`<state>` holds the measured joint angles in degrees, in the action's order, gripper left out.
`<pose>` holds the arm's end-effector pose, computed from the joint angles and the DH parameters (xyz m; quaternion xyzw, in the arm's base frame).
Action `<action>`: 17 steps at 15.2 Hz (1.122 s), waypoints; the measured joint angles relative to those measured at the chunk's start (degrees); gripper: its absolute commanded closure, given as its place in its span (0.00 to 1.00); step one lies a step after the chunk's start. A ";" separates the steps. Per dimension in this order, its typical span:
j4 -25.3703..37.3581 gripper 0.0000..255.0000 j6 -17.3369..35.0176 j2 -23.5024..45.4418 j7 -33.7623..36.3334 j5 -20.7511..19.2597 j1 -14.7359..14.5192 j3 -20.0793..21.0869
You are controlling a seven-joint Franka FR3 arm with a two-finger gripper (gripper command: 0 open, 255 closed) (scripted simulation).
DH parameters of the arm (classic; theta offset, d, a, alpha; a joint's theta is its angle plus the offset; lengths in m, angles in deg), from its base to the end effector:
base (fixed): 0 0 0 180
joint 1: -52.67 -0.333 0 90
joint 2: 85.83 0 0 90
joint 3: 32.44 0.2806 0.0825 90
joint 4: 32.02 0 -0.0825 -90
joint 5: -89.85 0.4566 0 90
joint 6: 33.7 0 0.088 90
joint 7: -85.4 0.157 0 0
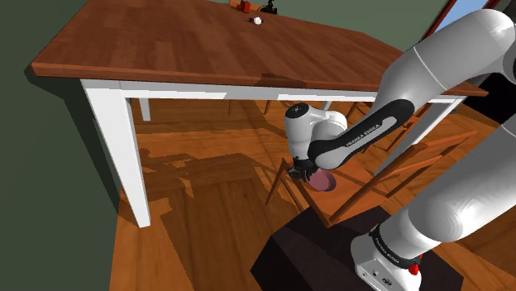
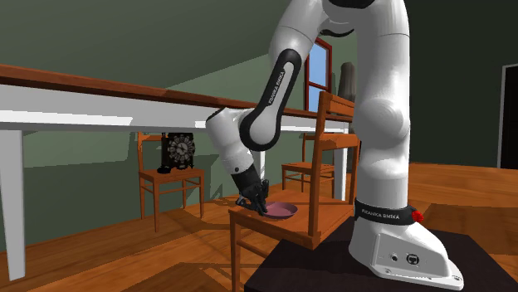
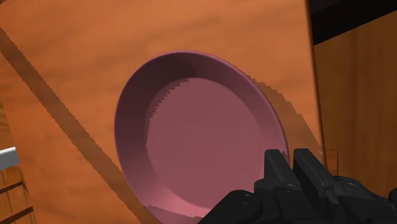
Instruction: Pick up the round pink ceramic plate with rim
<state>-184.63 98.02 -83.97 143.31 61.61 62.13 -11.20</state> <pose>0.3869 0.0556 0.0591 0.9525 -0.1926 -0.0746 0.2238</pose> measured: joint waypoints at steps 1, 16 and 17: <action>0.01 1.00 0.01 0.00 0.01 -0.01 0.00 0.00; 0.07 1.00 -6.10 -8.17 -6.49 6.53 -0.85 0.41; 0.09 1.00 -6.87 -9.15 -7.20 7.19 -0.98 0.37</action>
<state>-184.54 91.15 -93.12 136.11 68.80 61.15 -10.83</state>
